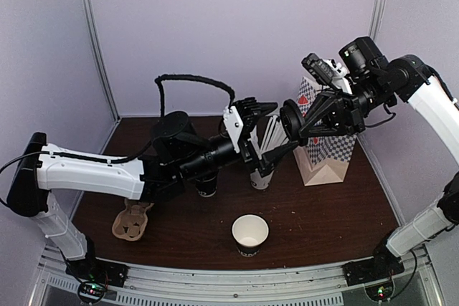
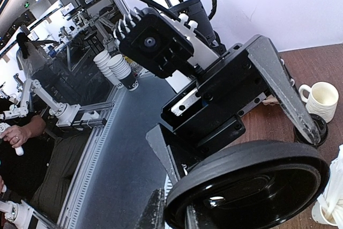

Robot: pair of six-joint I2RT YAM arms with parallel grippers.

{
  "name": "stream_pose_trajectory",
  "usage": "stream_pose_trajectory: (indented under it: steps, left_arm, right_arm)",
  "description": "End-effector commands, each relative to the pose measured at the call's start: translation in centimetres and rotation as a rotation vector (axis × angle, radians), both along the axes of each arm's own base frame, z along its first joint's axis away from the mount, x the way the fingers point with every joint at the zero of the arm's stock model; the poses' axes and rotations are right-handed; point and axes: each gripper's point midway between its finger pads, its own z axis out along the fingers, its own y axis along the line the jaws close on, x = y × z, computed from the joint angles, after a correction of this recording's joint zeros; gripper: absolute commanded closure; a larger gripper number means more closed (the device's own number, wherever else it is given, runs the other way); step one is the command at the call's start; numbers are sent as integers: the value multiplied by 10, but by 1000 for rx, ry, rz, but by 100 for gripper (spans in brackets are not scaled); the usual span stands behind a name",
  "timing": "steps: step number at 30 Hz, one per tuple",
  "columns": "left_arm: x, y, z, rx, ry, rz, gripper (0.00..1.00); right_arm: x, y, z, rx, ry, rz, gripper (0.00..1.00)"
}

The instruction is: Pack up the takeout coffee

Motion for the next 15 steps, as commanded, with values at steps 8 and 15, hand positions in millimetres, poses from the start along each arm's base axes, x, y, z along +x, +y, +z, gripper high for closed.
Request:
stream_pose_trajectory:
  steps: [8, 15]
  left_arm:
    - [6, 7, 28, -126, -1, 37, 12]
    - [-1, -3, 23, -81, -3, -16, 15]
  right_arm:
    - [-4, -4, 4, 27, -1, 2, 86]
    - [-2, -4, 3, 28, 6, 0, 85]
